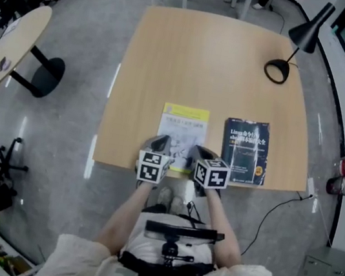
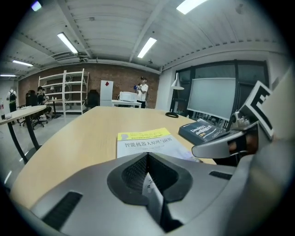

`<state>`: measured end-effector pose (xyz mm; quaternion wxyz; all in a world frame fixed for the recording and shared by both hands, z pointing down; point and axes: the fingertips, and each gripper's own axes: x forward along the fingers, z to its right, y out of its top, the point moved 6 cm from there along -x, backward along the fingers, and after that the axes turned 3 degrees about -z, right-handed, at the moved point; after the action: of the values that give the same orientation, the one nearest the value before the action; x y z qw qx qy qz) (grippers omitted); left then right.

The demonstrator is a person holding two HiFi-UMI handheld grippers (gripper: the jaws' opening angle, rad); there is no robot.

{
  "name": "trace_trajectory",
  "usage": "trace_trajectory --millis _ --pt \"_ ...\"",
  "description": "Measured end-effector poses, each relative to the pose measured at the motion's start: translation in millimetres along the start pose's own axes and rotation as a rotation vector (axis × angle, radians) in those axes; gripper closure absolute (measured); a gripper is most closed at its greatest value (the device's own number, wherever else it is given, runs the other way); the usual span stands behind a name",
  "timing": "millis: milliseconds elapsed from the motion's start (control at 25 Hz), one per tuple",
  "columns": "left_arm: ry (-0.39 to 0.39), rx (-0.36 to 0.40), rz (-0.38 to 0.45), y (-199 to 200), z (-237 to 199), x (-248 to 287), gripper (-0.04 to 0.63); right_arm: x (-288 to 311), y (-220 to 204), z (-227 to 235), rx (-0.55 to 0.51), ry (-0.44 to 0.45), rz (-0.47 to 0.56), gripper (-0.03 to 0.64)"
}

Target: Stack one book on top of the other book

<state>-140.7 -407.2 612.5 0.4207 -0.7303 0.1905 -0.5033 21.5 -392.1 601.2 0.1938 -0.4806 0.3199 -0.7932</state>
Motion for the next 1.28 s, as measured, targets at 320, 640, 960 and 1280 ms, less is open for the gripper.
trace_trajectory --millis 320,640,960,1280 --pt "-0.051 0.081 -0.208 -5 6 19 0.586 19 -13 4 -0.046 -0.061 -0.069 0.615" --pt "-0.051 -0.003 -0.308 -7 -5 24 0.586 20 -15 4 -0.043 -0.067 -0.081 0.615" --pt "-0.056 -0.044 -0.332 -12 -4 21 0.586 18 -19 3 -0.101 -0.070 -0.086 0.615" --pt "-0.033 -0.042 -0.327 -22 6 8 0.586 7 -29 -2 -0.126 -0.057 -0.086 0.615"
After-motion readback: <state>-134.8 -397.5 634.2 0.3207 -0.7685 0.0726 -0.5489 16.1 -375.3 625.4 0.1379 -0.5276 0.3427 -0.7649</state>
